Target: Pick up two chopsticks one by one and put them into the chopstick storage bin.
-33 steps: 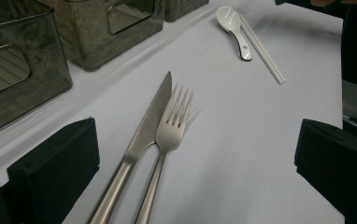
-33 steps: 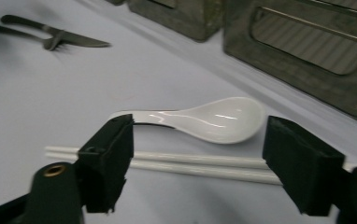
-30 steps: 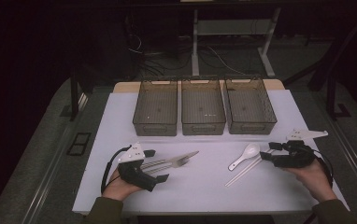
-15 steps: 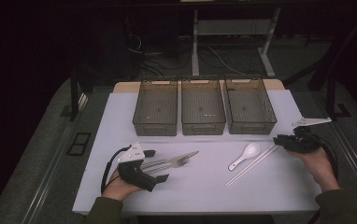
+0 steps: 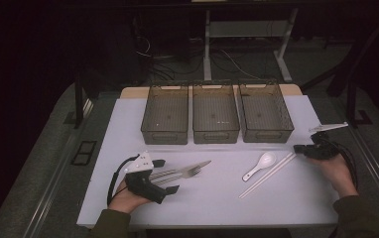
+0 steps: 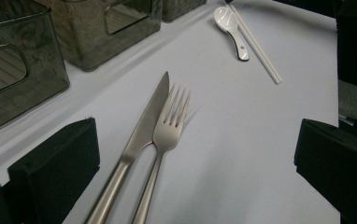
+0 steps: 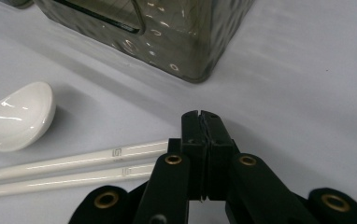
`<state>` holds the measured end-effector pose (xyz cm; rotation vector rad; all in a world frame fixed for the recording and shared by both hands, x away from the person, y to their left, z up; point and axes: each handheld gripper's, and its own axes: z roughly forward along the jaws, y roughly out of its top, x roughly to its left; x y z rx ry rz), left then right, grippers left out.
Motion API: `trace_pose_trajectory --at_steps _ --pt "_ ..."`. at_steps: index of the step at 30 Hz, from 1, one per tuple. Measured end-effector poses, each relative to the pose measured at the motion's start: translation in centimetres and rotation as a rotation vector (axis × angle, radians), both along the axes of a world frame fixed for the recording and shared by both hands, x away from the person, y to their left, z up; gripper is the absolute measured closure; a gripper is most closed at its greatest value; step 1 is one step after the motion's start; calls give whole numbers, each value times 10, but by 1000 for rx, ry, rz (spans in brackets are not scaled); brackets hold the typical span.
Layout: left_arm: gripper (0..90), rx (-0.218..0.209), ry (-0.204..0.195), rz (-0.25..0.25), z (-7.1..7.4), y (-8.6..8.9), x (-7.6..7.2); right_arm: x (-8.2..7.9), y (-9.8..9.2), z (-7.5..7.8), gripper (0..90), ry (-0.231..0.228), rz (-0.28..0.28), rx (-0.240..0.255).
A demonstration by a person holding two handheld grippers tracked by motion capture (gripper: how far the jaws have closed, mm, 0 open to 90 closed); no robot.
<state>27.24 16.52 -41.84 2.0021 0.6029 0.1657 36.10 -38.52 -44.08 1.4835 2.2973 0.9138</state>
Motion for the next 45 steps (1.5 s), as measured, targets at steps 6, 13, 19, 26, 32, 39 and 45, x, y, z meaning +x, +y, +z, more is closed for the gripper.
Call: trace_pose_trajectory --at_steps 6,13,19,26,32,39,45 --pt "0 0 0 -1 0 0 0 1 2 -1 894 21 9 -2" --pt "0 2 0 -1 0 0 0 0 1 -2 894 36 9 -1" --pt "0 4 0 -4 0 0 0 -3 1 -2 894 41 8 -1" --pt "0 4 0 -7 0 0 -1 -8 -3 3 890 28 1 15" --pt "0 6 1 -8 0 0 -1 -11 -8 6 826 33 7 52" --pt "0 7 2 -9 0 0 -1 -9 -6 2 808 69 11 60" --pt "0 5 2 -8 0 0 -1 -11 -8 0 794 95 19 73"
